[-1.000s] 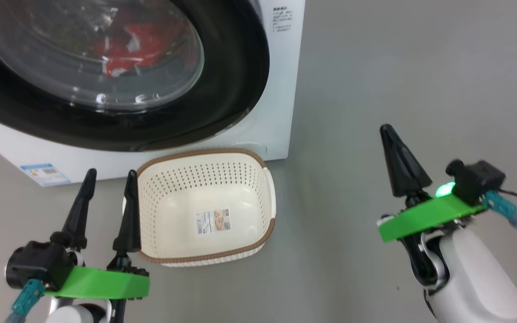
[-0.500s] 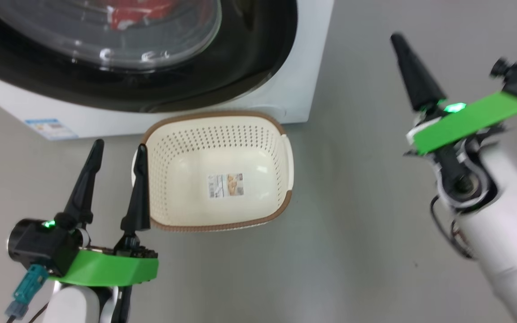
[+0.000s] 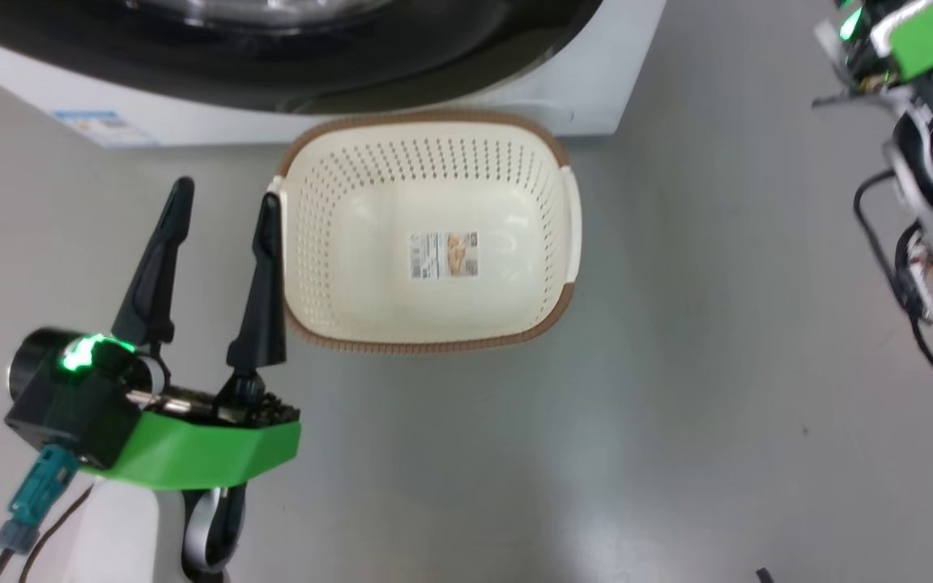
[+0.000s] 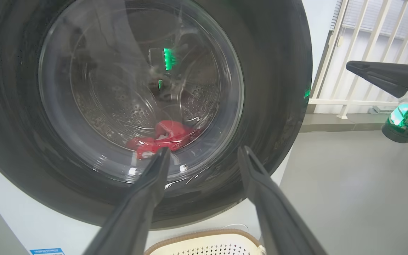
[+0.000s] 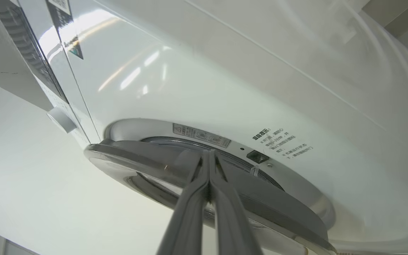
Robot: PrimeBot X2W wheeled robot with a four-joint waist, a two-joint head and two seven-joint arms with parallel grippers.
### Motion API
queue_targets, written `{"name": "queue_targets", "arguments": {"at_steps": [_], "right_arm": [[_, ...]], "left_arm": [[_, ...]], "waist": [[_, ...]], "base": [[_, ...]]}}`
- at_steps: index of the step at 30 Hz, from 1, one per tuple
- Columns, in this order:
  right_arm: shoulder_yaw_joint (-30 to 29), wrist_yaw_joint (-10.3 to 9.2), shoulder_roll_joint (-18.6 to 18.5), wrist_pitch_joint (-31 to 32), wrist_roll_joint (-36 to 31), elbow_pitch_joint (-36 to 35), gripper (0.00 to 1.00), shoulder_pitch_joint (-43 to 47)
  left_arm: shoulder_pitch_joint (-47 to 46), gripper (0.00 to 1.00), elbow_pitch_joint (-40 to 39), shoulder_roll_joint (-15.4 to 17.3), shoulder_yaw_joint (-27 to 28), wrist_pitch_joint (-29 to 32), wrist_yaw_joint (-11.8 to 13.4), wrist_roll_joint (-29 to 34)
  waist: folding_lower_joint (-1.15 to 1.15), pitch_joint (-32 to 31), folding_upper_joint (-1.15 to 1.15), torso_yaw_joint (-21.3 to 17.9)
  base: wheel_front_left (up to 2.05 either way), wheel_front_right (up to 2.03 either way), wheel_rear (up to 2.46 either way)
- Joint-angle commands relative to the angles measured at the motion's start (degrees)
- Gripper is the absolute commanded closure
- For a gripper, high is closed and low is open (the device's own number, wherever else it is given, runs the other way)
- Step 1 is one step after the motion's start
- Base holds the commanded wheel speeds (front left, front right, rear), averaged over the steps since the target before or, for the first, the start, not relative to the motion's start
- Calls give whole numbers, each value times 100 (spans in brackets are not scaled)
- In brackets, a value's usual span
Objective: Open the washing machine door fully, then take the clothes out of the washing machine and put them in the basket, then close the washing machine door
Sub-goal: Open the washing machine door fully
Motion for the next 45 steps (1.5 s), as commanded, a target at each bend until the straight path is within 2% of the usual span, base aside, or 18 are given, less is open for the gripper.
{"name": "queue_targets", "arguments": {"at_steps": [1,14,25,38,45], "right_arm": [[-19,-4,72,90,87,-62,100,-112],[-91,-4,132,1364,379,401,100,-980],[-221,-4,257,1913,363,537,100,-1237],[-165,-4,445,2689,307,302,100,-1009],[-110,-4,573,2912,211,253,100,-759]], "left_arm": [[-74,0,-198,107,136,-44,-32,-45],[-276,0,-222,107,-143,-44,-32,-139],[-301,0,-117,107,-219,-44,-32,-92],[-285,0,-28,107,-178,-44,-32,-17],[-260,0,25,107,-138,-44,-32,15]], "waist": [[0,343,0,203],[0,822,0,553],[0,922,0,700],[0,745,0,651],[0,546,0,561]], "base": [[0,0,0],[0,0,0],[0,0,0],[0,0,0],[0,0,0]]}}
